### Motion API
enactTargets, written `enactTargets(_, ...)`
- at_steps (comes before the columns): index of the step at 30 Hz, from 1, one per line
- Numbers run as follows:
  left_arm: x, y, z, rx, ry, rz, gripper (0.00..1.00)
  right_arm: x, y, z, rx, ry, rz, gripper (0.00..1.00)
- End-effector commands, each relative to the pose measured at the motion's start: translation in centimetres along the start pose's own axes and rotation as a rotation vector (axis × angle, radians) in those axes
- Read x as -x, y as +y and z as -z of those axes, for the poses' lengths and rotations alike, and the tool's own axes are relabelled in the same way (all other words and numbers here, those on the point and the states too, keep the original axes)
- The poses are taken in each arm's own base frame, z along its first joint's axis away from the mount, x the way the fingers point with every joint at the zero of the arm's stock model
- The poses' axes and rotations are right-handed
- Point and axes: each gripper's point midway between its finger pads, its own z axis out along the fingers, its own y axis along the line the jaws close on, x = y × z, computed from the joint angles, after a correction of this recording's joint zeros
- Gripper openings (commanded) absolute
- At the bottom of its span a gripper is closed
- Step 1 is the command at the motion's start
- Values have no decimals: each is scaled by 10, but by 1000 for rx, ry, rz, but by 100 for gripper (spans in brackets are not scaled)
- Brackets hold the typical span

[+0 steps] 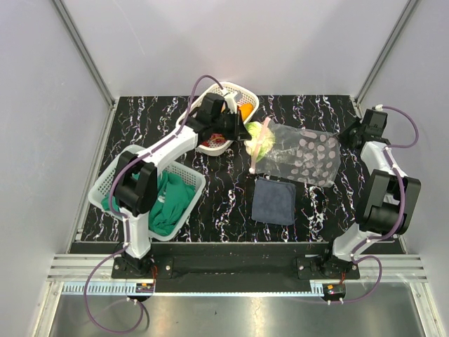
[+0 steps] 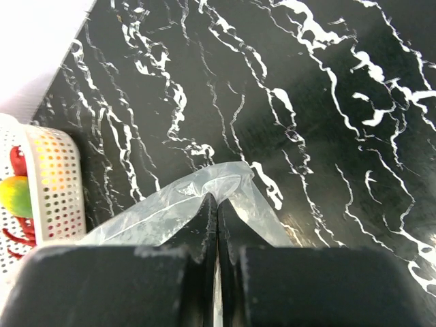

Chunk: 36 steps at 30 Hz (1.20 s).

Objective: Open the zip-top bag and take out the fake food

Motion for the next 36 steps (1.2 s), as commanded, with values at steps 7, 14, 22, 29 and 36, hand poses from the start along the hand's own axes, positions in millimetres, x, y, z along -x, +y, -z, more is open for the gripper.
enactTargets(7,50,11,47,117,-132,-39,0,23,-22,1,-130,-62,93,0)
enactTargets(14,70,56,96,346,-225,2,0,30,-31,5,-184,-87,128,0)
enactTargets(22,87,82,99,371,-259,65,0,34,-39,5,-228,-97,146,9)
enactTargets(29,86,102,86,389,-261,71,0,50,-29,-6,-214,-118,118,0)
enactTargets(36,90,134,72,411,-251,75,0,72,-31,-16,-249,-139,148,16)
